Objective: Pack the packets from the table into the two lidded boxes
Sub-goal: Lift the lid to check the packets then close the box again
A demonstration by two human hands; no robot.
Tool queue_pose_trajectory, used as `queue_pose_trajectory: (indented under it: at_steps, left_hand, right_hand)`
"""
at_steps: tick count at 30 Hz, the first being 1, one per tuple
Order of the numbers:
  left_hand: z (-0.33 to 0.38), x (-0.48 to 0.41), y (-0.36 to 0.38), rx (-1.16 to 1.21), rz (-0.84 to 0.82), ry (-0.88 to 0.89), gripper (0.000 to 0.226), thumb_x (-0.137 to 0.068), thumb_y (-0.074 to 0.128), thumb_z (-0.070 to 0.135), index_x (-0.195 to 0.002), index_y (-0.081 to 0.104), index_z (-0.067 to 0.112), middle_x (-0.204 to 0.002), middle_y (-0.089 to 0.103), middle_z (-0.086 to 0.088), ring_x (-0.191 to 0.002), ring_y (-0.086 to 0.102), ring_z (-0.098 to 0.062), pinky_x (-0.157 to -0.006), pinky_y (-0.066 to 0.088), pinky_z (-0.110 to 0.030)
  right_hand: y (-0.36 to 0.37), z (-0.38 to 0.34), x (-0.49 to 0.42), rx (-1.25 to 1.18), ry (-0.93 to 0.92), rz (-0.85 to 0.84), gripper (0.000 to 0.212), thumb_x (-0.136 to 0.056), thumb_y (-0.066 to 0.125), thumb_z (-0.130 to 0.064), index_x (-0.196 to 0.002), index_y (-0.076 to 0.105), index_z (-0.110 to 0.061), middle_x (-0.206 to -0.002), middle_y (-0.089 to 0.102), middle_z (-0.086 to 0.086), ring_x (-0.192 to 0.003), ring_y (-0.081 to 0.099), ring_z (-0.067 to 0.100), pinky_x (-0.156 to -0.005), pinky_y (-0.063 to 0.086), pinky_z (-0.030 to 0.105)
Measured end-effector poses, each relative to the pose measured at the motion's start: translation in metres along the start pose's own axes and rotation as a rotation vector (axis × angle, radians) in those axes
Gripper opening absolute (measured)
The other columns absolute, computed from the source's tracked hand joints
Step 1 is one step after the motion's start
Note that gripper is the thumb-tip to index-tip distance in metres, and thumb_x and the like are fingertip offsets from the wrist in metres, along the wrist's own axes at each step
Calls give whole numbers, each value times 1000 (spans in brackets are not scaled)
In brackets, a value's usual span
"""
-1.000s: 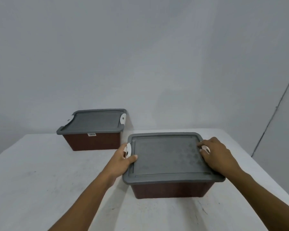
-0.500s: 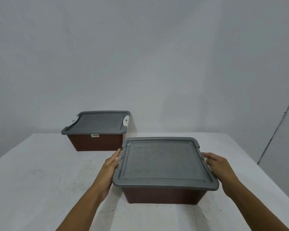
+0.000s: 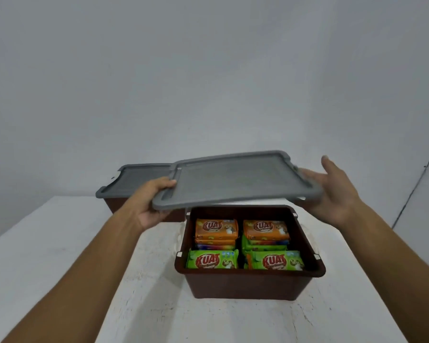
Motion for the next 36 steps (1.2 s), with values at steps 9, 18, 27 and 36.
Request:
queue_pose_trajectory:
  at_steps: [9, 18, 27, 36]
  left_hand:
    - [6, -13, -43, 188, 157, 102, 12, -97, 47, 7, -107, 54, 10, -97, 65, -14, -68, 73, -22, -51, 58, -30]
    - [-10, -25, -47, 69, 228, 144, 23, -101, 44, 11, -118, 56, 21, -110, 65, -9, -97, 65, -23, -62, 56, -35]
    - [-11, -38, -48, 107, 230, 147, 22, -102, 43, 11, -116, 56, 23, -109, 67, -7, -96, 67, -23, -57, 58, -33]
    - [-12, -52, -40, 69, 195, 148, 32, -102, 43, 15, -131, 52, 23, -111, 66, -6, -96, 65, -21, -54, 57, -28]
  right_hand:
    - [24, 77, 2, 1212, -134, -214, 17, -94, 61, -20, -106, 71, -26, -104, 72, -7, -94, 67, 6, -91, 54, 31]
    - [64, 165, -16, 1762, 39, -657, 61, -89, 63, -43, -145, 41, -32, -146, 46, -5, -131, 44, 18, -112, 34, 40]
    - [61, 154, -32, 1664, -38, -598, 64, -85, 71, -38, -141, 47, -21, -129, 61, -2, -113, 59, 14, -102, 47, 36]
    - [62, 160, -28, 1653, 22, -762, 44, -94, 58, -40, -135, 55, -24, -134, 58, -3, -118, 54, 10, -103, 46, 37]
Point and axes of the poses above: each hand's wrist, its own x-axis away from the middle knuckle, its own y-axis out of the palm, z = x × y, the point moved 6 cm from there along -x, towards the middle knuckle
